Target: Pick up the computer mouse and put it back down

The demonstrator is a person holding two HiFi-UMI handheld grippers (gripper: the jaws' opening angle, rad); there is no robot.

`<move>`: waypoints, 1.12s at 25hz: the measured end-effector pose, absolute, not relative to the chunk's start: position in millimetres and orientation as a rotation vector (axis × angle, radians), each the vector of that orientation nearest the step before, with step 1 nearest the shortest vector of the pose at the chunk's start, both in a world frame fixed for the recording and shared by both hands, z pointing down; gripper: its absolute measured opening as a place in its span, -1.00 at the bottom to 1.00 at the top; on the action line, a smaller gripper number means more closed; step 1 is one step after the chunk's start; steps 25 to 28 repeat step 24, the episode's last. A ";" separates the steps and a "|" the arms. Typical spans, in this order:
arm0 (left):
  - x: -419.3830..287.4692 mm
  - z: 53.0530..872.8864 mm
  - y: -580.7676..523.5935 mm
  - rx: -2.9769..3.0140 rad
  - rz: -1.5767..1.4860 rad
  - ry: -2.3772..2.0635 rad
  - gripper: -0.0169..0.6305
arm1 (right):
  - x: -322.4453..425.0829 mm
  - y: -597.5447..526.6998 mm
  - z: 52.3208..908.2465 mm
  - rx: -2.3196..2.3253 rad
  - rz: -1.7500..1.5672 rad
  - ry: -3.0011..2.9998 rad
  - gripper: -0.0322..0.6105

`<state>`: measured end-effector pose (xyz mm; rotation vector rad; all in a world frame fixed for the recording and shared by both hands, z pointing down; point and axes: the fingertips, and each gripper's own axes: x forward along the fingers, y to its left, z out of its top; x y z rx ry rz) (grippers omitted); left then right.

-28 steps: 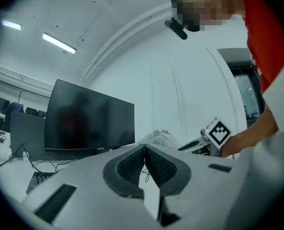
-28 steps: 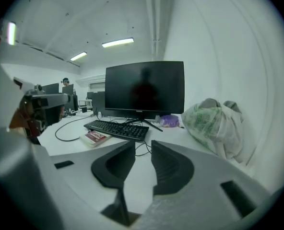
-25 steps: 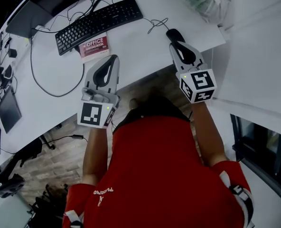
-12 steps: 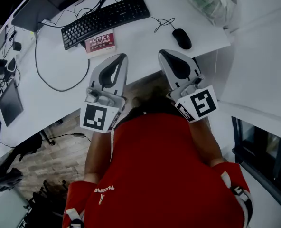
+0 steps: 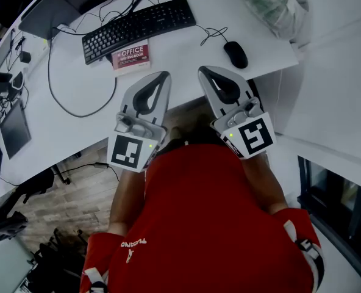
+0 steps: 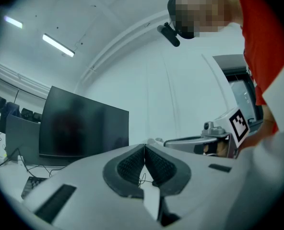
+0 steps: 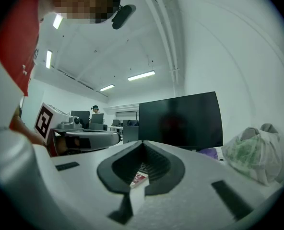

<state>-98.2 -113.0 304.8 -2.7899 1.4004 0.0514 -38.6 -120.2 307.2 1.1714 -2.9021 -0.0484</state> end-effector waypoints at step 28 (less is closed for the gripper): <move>-85.7 295.0 -126.9 -2.728 0.101 1.453 -0.92 | -26.4 -134.2 314.5 1.129 -0.056 -2.909 -0.89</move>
